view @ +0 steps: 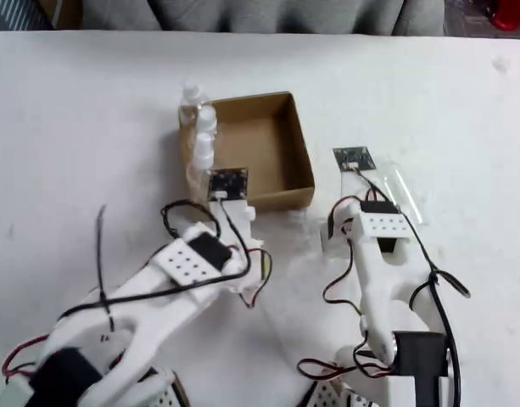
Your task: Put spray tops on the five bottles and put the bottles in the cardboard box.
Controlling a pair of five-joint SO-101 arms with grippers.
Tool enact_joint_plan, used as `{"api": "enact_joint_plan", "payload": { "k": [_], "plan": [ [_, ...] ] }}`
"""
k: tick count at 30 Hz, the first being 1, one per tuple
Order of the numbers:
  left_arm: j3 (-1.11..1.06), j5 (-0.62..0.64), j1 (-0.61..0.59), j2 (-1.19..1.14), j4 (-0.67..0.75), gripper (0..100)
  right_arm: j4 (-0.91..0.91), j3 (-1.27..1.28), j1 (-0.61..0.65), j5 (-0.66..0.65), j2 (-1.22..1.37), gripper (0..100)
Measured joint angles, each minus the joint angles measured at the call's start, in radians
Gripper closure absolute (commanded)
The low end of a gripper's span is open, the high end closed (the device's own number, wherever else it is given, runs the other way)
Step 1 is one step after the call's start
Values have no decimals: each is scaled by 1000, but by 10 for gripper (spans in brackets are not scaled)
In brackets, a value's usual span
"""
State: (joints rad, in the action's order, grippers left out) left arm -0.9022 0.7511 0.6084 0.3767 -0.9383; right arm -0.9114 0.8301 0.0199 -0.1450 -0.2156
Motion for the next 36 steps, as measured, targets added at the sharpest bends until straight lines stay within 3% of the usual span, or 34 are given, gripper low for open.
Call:
{"api": "enact_joint_plan", "payload": {
  "k": [3, 12, 20, 23, 26, 28, 36],
  "plan": [
    [0, 26, -2, -61, 37, 753, 0, 0, 0, 0, 0, 933],
    [18, 77, -17, -219, 124, 749, 0, 0, 0, 0, 0, 934],
    [18, 78, -31, -226, 144, 757, 0, 0, 0, -3, 0, 935],
    [18, 78, -31, -242, 144, 841, 0, 0, 0, -3, 0, 935],
    [26, 78, -31, -279, 166, 996, 0, 0, 0, -3, 0, 936],
    [29, 83, -28, -285, 192, 947, 0, 0, 0, -3, 0, 936],
    [31, -21, -25, -292, 213, 979, -9, 0, 0, -8, 0, 934]
  ]
}}
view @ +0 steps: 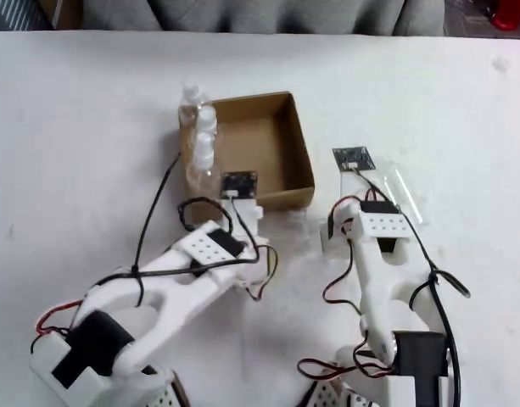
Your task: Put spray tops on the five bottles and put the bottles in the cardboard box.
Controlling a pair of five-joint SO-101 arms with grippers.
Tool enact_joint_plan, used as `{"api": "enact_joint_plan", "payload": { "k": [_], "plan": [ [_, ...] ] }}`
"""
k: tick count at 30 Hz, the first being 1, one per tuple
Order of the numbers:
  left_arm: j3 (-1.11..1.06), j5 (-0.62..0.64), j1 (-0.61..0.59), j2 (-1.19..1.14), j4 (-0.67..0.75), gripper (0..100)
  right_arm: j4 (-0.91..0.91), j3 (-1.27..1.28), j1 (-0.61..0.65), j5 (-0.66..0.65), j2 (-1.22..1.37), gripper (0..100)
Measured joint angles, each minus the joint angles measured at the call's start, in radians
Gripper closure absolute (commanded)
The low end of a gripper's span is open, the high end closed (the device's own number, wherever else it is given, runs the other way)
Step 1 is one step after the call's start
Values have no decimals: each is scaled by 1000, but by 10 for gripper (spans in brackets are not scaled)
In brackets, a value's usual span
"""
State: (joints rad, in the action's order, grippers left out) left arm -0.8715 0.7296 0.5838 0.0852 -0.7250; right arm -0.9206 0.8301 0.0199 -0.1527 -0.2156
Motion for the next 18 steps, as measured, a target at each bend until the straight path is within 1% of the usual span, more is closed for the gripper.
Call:
{"api": "enact_joint_plan", "payload": {
  "k": [3, 5, 6, 9, 11, 13, 16, 18],
  "plan": [
    [3, -38, 0, -2, 0, 979, -26, 0, -2, 0, 0, 932],
    [3, -80, 0, 18, -15, 979, -80, -12, -17, -5, -17, 932],
    [3, -109, -2, 34, -34, 979, -120, -32, -29, -20, -32, 931],
    [-11, -226, -18, 98, -86, 979, -278, -127, -71, -124, -92, 930],
    [-44, -281, -37, 144, -94, 979, -387, -207, -97, -178, -121, 901],
    [-74, -311, -49, 186, -94, 979, -482, -298, -117, -215, -137, 847],
    [-115, -319, -52, 232, -78, 979, -580, -439, -123, -270, -138, 789],
    [-141, -321, -52, 245, -54, 979, -620, -539, -121, -299, -123, 781]
  ]
}}
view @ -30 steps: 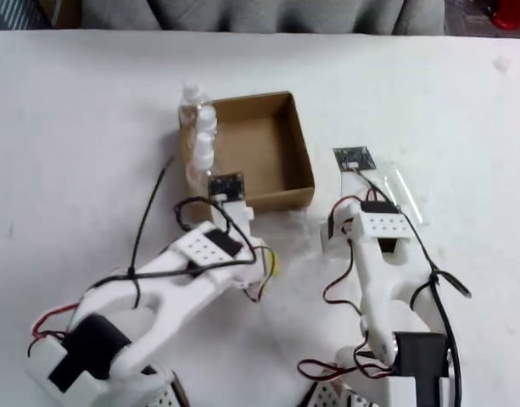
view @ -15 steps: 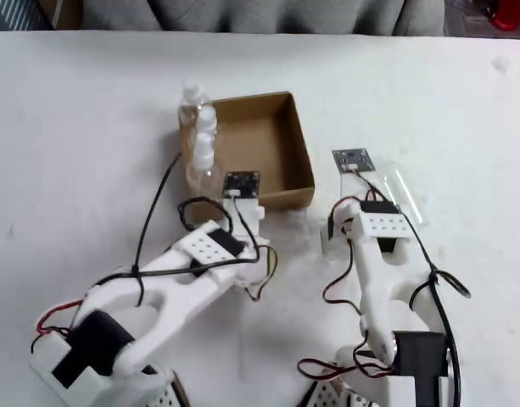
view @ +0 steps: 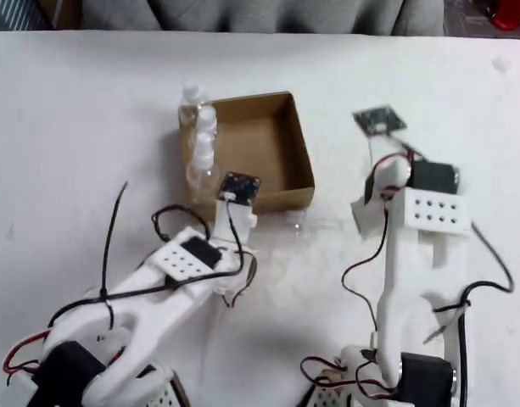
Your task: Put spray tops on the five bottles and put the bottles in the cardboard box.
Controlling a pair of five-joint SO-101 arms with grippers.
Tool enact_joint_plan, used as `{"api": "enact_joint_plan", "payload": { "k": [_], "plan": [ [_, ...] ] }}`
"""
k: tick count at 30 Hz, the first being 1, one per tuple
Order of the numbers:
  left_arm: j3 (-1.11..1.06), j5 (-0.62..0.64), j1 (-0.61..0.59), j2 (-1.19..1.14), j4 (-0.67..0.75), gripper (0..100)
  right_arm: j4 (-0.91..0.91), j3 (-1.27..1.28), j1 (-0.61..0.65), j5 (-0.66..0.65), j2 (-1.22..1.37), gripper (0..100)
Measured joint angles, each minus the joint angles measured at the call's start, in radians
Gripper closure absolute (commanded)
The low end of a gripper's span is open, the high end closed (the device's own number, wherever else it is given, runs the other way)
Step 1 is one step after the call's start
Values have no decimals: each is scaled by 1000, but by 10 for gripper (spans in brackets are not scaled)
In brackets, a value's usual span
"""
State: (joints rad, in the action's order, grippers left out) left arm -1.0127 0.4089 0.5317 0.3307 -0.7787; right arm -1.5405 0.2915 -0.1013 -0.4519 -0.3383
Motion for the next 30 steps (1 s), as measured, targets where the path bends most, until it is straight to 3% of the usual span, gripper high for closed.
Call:
{"api": "enact_joint_plan", "payload": {
  "k": [5, 12, 18, 30],
  "plan": [
    [-9, 0, 0, 8, 21, 979, -26, -207, 0, -52, 155, 770],
    [-9, 0, 0, 8, 21, 979, -26, -480, -23, -61, 509, 597],
    [-9, 0, 0, 8, 21, 979, -26, -689, -84, -61, 772, 597],
    [-9, 0, 0, 8, 21, 979, -26, -962, -87, -64, 1200, 597]
  ]
}}
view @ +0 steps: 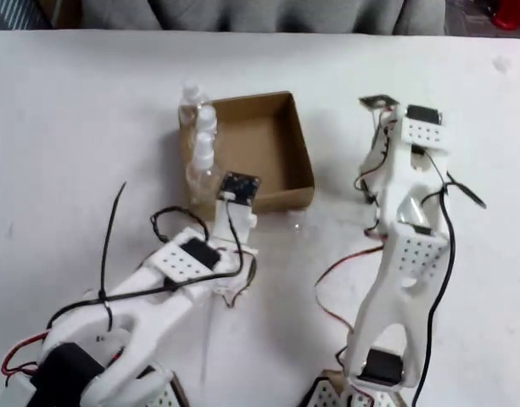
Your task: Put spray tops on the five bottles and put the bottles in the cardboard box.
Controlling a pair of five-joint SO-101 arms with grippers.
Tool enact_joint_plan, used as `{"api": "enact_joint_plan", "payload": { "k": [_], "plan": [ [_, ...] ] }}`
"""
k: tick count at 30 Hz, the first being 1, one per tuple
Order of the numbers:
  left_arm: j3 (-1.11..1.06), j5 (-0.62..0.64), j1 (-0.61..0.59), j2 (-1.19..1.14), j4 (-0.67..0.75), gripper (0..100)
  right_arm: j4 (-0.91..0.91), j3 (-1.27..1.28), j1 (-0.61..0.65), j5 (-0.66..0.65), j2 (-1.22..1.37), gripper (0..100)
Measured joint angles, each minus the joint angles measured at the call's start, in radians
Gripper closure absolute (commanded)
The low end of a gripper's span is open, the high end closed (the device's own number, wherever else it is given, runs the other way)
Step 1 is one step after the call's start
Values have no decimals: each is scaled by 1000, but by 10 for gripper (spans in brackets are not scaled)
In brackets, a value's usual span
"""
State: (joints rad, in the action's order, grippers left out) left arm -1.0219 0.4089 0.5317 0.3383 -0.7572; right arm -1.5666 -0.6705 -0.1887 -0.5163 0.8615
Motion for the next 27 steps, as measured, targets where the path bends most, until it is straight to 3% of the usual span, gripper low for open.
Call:
{"api": "enact_joint_plan", "payload": {
  "k": [3, 5, 9, 11, 19, 27],
  "plan": [
    [0, 0, 0, 0, 0, 979, -5, -83, 2, -5, 69, 600],
    [0, 0, 0, 0, 0, 979, -21, -141, 3, -6, 110, 656],
    [0, 0, 0, 0, 0, 979, -81, -264, 3, -6, 183, 990],
    [0, -2, 0, 0, 0, 979, -115, -344, -3, -2, 207, 951],
    [0, -2, 0, 0, 0, 979, -132, -486, -69, -2, 152, 981],
    [0, -2, 0, 0, 34, 979, -133, -155, -106, 18, -264, 981]
  ]
}}
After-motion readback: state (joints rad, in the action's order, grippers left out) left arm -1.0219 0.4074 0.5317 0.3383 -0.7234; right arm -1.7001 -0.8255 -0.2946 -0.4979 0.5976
